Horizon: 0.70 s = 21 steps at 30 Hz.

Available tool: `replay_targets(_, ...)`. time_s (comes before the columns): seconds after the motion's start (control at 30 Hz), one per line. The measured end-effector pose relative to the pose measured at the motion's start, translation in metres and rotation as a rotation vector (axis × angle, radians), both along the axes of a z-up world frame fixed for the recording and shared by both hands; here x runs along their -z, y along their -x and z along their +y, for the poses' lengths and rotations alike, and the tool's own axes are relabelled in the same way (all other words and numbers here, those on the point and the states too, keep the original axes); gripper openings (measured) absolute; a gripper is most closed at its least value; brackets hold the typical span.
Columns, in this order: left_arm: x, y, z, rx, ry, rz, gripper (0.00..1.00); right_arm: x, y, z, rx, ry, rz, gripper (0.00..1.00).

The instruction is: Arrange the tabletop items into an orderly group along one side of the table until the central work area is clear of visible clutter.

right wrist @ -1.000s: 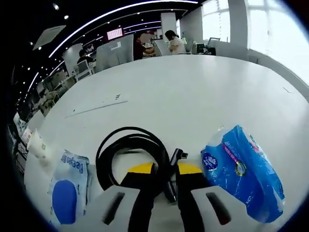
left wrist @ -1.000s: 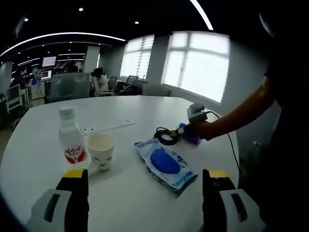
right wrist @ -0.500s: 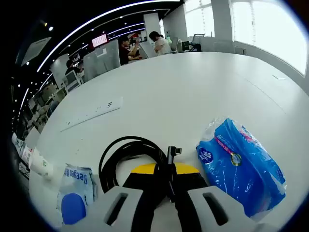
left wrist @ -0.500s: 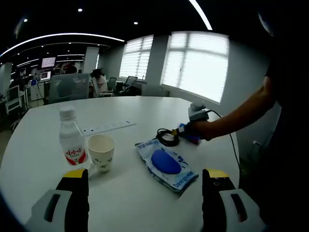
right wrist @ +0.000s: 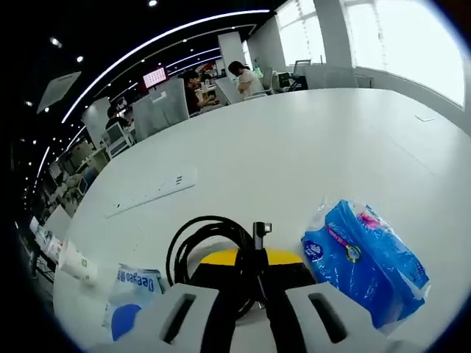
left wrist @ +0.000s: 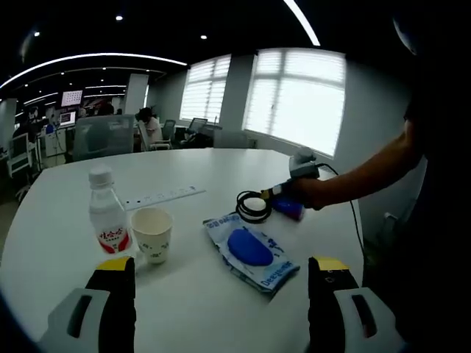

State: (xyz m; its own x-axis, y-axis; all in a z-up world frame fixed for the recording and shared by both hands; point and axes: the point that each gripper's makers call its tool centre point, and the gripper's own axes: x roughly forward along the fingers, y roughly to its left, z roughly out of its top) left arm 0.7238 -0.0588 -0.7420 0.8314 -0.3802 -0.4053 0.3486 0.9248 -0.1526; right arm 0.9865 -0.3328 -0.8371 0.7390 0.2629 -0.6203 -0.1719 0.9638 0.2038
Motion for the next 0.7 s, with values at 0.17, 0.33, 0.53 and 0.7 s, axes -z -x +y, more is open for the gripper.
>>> replay_targets(0.17, -0.003, 0.002, -0.001, 0.002, -0.002, -0.008, 0.97, -0.01, -0.001, 0.003, -0.026, 0.001, -0.028, 0.06)
replay_targets(0.33, -0.006, 0.004, -0.001, 0.005, -0.002, -0.018, 0.97, -0.022, 0.001, 0.002, -0.033, -0.012, -0.053, 0.06)
replay_targets(0.53, -0.01, 0.006, -0.002, 0.008, -0.004, -0.033, 0.97, -0.037, 0.008, -0.001, -0.032, -0.028, -0.08, 0.06)
replay_targets(0.7, -0.012, 0.009, -0.004, 0.011, -0.002, -0.041, 0.97, -0.051, 0.016, -0.005, -0.025, -0.051, -0.097, 0.06)
